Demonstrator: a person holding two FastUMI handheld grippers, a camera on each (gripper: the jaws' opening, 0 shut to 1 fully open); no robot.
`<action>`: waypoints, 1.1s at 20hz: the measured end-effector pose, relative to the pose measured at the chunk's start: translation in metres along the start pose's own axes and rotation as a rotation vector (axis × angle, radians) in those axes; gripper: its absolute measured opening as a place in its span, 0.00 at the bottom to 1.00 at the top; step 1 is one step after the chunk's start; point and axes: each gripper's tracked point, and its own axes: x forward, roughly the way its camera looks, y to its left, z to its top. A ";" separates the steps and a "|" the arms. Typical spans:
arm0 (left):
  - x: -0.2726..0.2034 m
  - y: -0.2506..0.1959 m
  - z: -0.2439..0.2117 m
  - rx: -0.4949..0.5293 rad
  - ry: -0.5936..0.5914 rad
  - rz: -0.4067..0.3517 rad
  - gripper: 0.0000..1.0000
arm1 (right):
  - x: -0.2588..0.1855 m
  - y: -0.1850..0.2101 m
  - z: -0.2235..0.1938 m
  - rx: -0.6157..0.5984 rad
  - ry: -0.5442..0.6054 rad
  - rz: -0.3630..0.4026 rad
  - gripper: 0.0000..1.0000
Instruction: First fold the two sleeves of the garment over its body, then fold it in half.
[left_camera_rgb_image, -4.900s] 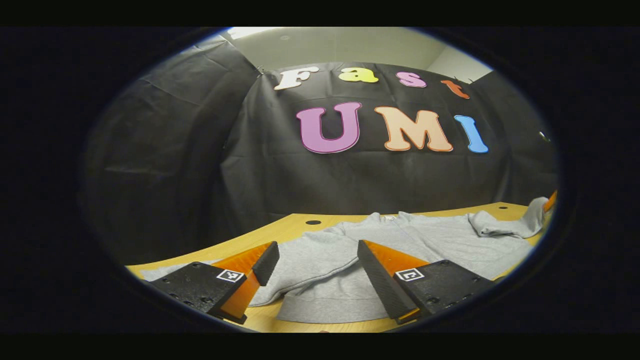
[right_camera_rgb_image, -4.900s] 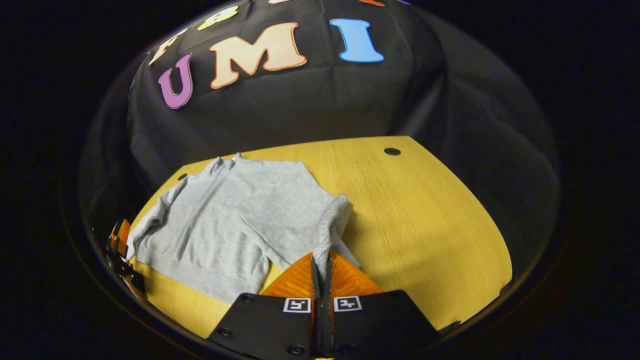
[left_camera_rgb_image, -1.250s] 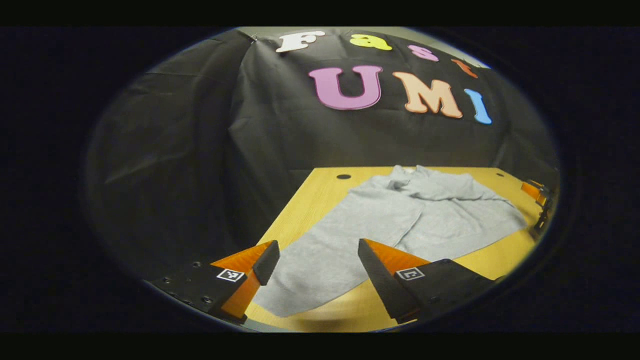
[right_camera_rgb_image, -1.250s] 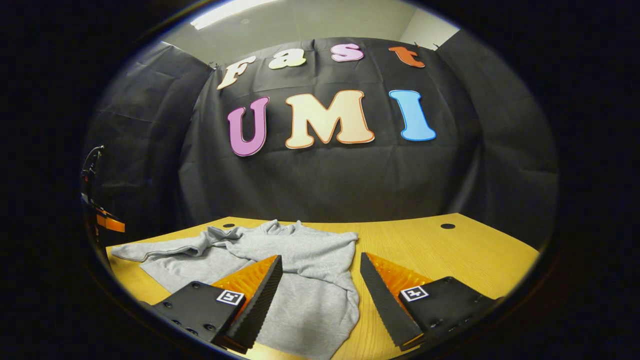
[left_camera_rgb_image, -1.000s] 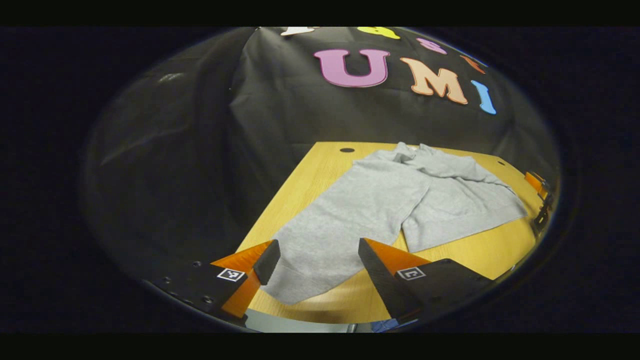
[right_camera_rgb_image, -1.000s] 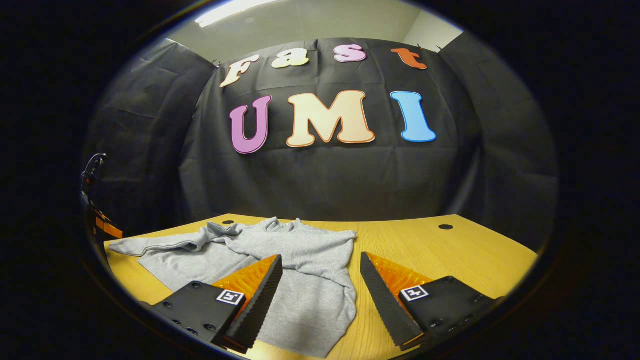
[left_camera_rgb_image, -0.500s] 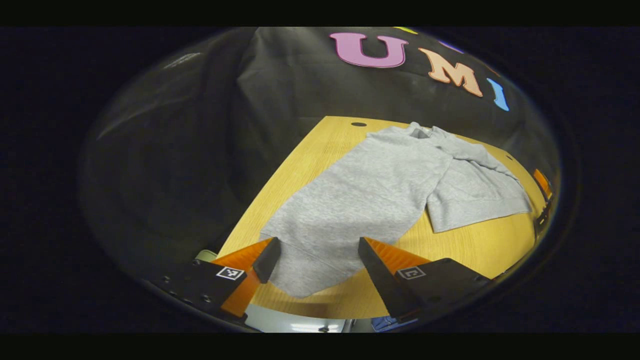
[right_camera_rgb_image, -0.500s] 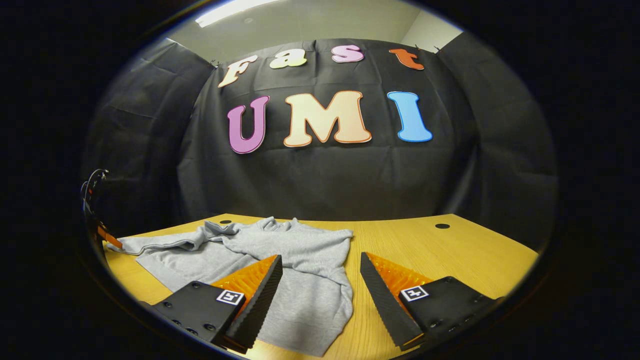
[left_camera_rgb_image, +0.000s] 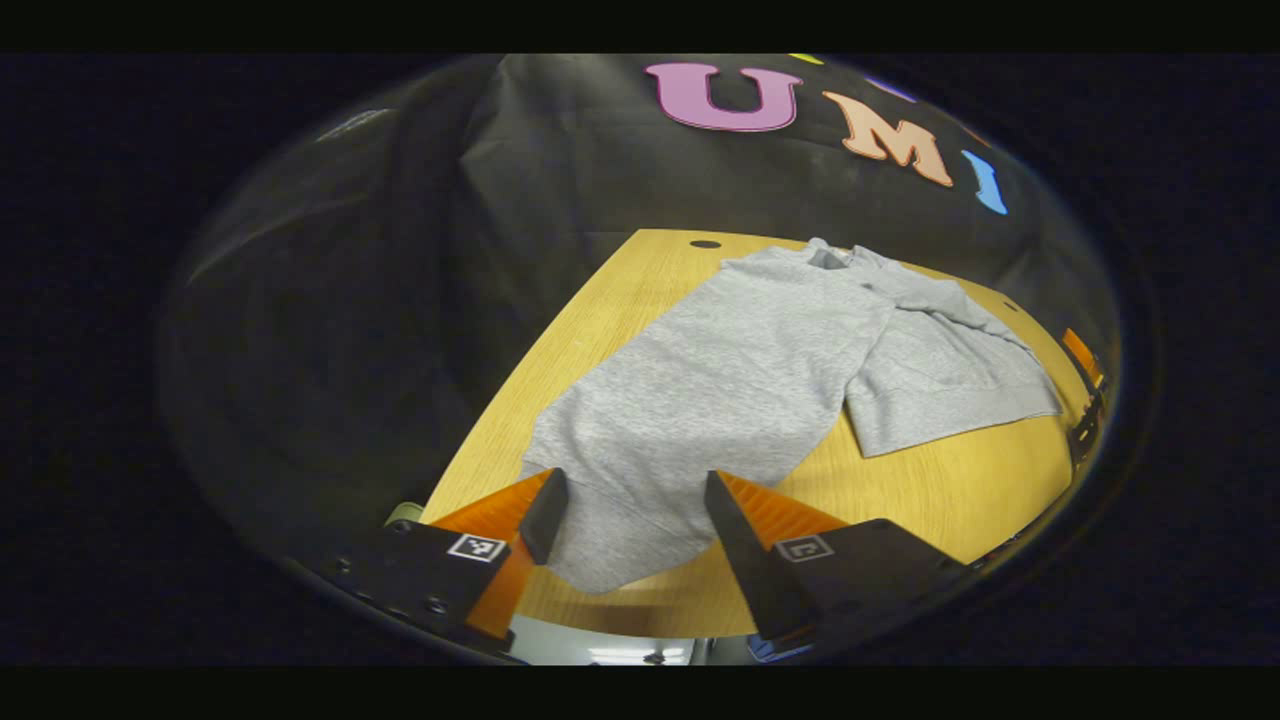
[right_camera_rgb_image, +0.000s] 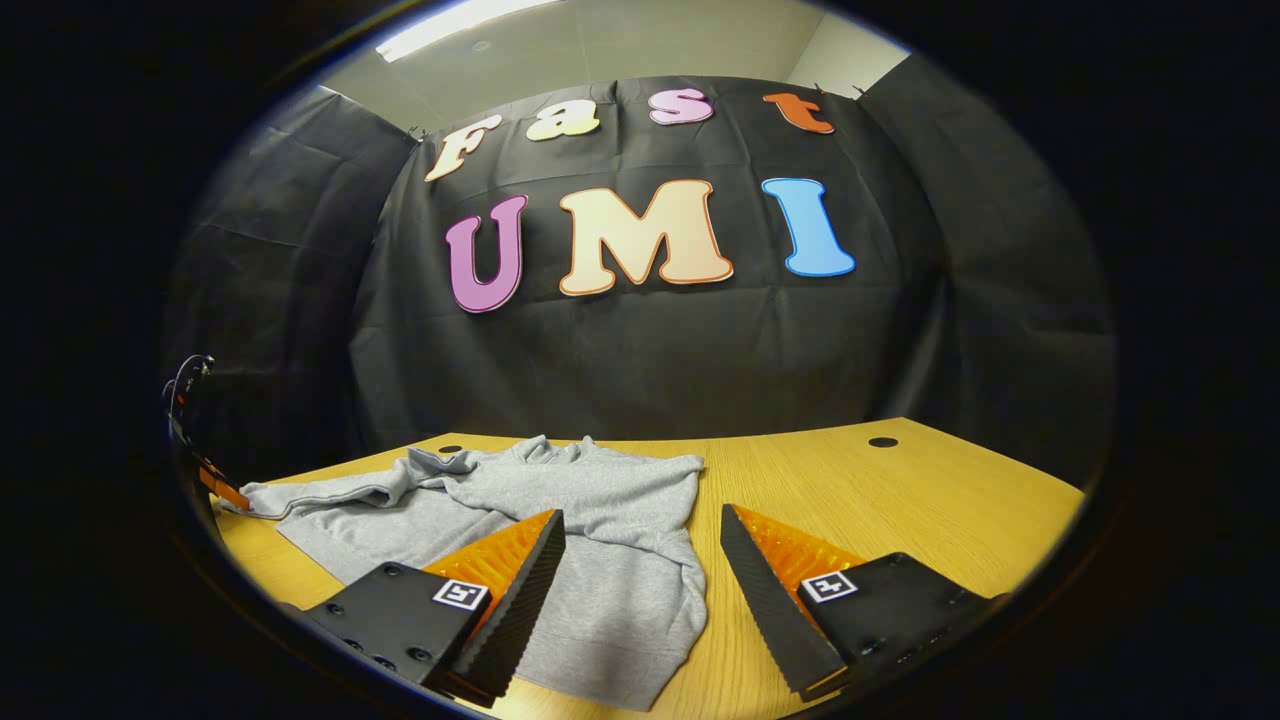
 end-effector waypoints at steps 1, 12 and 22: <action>0.002 -0.003 0.000 0.000 -0.010 0.001 0.69 | 0.000 0.000 -0.001 0.001 0.001 0.000 0.97; 0.004 -0.018 0.002 0.088 -0.002 0.084 0.04 | -0.001 -0.014 -0.009 0.005 0.014 -0.015 0.97; -0.018 -0.101 0.109 0.143 -0.266 -0.091 0.00 | -0.009 -0.022 -0.008 0.013 0.008 -0.012 0.97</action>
